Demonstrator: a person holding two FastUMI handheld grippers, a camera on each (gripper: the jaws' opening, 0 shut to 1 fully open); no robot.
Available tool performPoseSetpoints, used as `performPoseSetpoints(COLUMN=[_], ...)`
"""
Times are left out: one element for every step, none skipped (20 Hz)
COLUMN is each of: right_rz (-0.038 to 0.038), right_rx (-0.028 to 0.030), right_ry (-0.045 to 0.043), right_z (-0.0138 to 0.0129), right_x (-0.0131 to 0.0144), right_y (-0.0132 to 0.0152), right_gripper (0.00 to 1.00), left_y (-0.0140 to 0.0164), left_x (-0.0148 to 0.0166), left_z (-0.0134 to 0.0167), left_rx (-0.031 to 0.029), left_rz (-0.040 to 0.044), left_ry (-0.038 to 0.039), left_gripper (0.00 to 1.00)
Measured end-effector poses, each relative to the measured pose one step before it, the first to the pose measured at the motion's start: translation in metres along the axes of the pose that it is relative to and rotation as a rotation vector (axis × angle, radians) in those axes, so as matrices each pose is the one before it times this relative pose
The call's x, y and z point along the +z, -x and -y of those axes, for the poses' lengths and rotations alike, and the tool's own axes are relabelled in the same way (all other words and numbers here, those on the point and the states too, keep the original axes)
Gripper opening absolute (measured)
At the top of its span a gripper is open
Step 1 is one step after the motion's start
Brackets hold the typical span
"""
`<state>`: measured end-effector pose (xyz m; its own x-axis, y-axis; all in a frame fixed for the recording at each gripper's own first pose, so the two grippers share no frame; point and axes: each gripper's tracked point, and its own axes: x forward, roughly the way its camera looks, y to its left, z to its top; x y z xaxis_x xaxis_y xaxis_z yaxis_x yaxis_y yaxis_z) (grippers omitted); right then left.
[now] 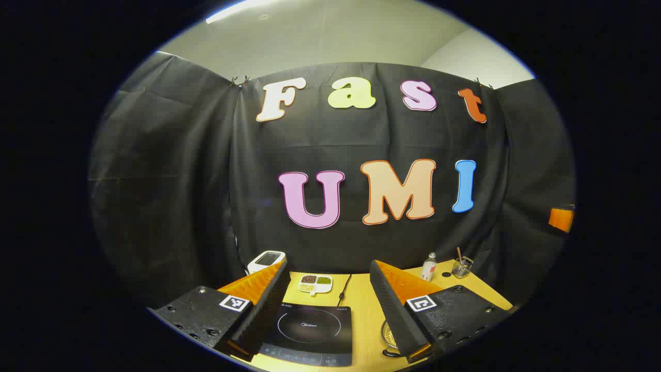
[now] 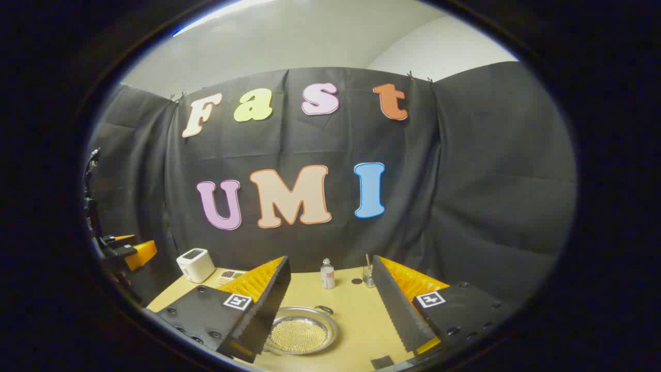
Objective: First push the handle of the pot to place it horizontally, then grasp the pot with both hands and set it on the induction cooktop.
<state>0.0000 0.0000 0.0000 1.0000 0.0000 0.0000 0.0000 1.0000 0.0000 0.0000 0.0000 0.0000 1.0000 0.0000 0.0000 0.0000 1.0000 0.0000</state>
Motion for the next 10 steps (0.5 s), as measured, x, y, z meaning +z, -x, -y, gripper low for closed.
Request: performPoseSetpoints(right_rz=[-0.00055,-0.00081,-0.00021,-0.00230,-0.00533,-0.00331,-0.00310,-0.00265,-0.00198,0.00219], right_rx=[-0.00335,-0.00271,-0.00233,0.00100,-0.00079,-0.00259,-0.00460,-0.00276,-0.00239,-0.00347], right_ry=[-0.00114,-0.00186,-0.00180,-0.00007,-0.00166,0.00102,0.00224,0.00206,0.00075,-0.00217], right_z=[-0.00046,-0.00082,-0.00102,-0.00115,-0.00253,-0.00058,-0.00110,-0.00183,-0.00187,-0.00180], right_x=[-0.00047,-0.00006,-0.00046,-0.00086,-0.00202,-0.00102,-0.00032,-0.00277,-0.00147,0.00020], right_y=[0.00080,0.00137,0.00154,0.00044,0.00214,0.00128,0.00247,0.00303,0.00312,0.00261], right_gripper=[0.94,0.94,0.94,0.94,0.94,0.94,0.94,0.94,0.94,0.94], left_y=[-0.00038,0.00059,0.00012,0.00050,0.00076,0.00087,0.00058,0.00074,0.00104,0.00112], left_x=[-0.00162,0.00033,-0.00109,-0.00015,-0.00043,0.00024,-0.00191,-0.00047,-0.00153,-0.00003], left_z=[-0.00030,-0.00068,-0.00033,-0.00032,-0.00027,-0.00030,-0.00026,-0.00032,-0.00130,-0.00153], left_rx=[-0.00546,-0.00340,-0.00398,-0.00354,-0.00390,-0.00527,-0.00668,-0.00503,-0.00403,-0.00461], left_rz=[-0.00102,-0.00065,-0.00036,0.00002,0.00028,0.00021,-0.00142,-0.00254,-0.00207,-0.00013], left_ry=[0.00023,-0.00041,-0.00039,-0.00019,0.00142,0.00244,0.00105,-0.00231,-0.00388,-0.00389], left_gripper=[0.95,0.95,0.95,0.91,0.95,0.95,0.95,0.95,0.95,0.95])
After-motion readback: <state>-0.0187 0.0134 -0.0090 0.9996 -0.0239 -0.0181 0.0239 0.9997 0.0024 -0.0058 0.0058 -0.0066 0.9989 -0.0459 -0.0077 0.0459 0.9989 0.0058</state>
